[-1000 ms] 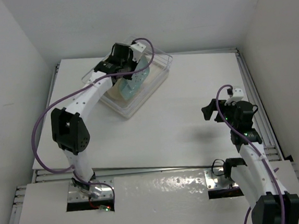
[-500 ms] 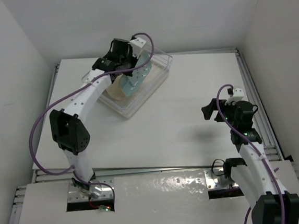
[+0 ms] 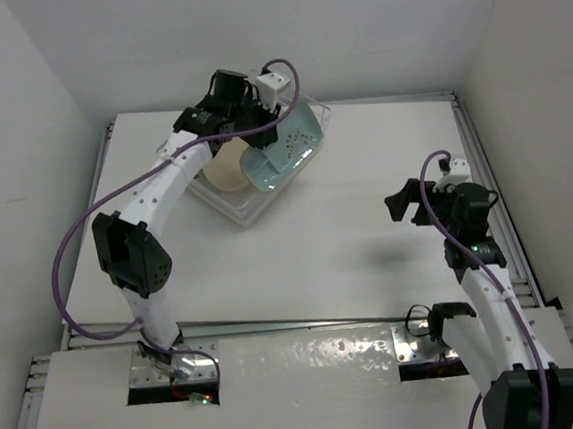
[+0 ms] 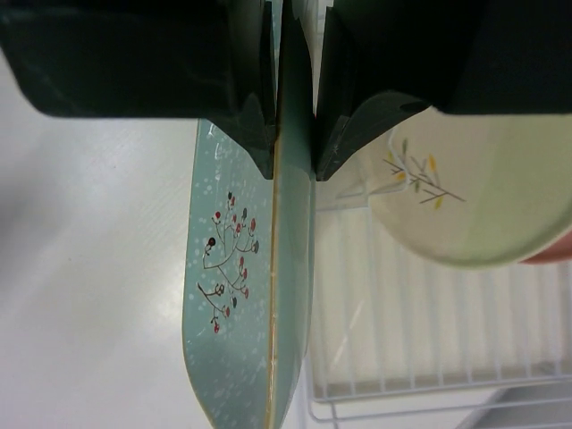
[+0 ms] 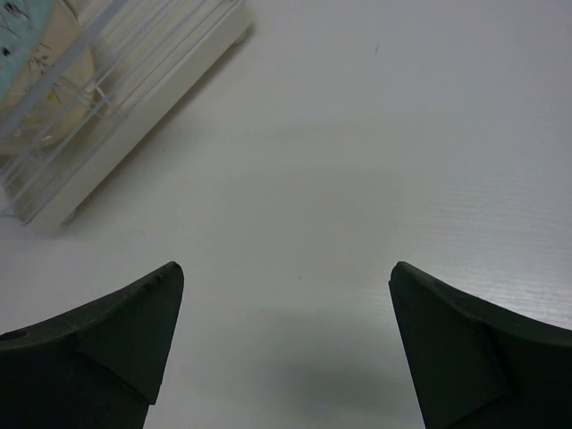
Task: Unload the plates from the dish rack
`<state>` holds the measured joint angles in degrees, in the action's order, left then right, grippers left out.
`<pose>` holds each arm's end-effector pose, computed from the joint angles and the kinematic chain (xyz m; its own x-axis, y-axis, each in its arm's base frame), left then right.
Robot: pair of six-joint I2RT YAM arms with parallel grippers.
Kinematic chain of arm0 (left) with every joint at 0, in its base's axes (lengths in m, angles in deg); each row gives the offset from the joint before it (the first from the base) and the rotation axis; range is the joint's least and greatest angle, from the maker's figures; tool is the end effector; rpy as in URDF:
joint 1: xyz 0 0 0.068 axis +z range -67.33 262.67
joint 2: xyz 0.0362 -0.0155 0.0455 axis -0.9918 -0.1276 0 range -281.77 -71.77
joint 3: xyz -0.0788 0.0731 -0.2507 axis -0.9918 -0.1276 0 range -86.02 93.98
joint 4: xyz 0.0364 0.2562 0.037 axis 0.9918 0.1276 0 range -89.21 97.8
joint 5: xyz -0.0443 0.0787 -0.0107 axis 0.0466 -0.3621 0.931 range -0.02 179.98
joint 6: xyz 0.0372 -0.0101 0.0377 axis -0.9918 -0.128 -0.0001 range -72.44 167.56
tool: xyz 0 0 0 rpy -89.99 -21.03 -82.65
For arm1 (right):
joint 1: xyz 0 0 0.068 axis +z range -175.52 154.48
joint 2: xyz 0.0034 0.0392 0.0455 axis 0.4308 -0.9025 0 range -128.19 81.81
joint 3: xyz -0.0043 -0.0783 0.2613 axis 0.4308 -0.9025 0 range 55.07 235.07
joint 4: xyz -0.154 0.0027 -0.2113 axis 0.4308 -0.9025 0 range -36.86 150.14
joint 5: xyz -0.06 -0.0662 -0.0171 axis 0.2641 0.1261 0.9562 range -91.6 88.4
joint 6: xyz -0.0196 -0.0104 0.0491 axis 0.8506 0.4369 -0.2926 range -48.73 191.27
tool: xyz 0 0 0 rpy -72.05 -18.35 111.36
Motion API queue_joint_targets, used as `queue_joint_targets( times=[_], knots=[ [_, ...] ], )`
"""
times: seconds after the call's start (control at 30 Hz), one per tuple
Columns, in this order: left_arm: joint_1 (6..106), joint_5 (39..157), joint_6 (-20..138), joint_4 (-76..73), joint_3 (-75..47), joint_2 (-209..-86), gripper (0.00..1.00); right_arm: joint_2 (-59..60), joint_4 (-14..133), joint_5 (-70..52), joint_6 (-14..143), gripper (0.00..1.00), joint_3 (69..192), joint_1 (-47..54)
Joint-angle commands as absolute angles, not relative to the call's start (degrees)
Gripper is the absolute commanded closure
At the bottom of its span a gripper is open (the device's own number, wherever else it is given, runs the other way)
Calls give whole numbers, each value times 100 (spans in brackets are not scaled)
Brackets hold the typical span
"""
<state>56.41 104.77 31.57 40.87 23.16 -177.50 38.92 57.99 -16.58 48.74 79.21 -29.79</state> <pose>0.3722 -0.1937 0.3776 -0.3458 0.4676 -0.8135 0.7353 0.6737 0.0746 0.1793 -0.0041 0.2327 -0.3933 0.4005 -0.8276 -0.0198 0.8962 0.4431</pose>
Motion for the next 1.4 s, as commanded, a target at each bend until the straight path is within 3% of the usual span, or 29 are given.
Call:
queue_joint_targets(
  times=[0.0, 0.4, 0.63, 0.8, 1.17, 1.33, 1.37],
  knots=[
    [5481, 11090, 3070, 3666, 2217, -17399, 100, 3769, 5454, -1838, 4885, 4, 8512, -2974],
    [5155, 12153, 2313, 3665, 1743, -17566, 100, 3023, 4828, -2585, 5201, 1, 9302, -2965],
    [5147, 12574, 1673, 4034, 1707, -17495, 100, 2083, 5248, -3938, 5254, 11, 10085, -2947],
    [5147, 12847, 1539, 4166, 1628, -17425, 100, 1485, 5477, -4720, 5369, 11, 10551, -2798],
    [5147, 13023, 1504, 4237, 1628, -17399, 100, 395, 5407, -4458, 5966, 12, 11219, -1805],
    [5147, 13137, 1425, 4316, 1611, -17390, 100, -132, 5794, -4484, 5712, 19, 11430, -1743],
    [5147, 13164, 1425, 4307, 1611, -17407, 100, -255, 5768, -4536, 5720, 26, 11517, -1708]
  ],
)
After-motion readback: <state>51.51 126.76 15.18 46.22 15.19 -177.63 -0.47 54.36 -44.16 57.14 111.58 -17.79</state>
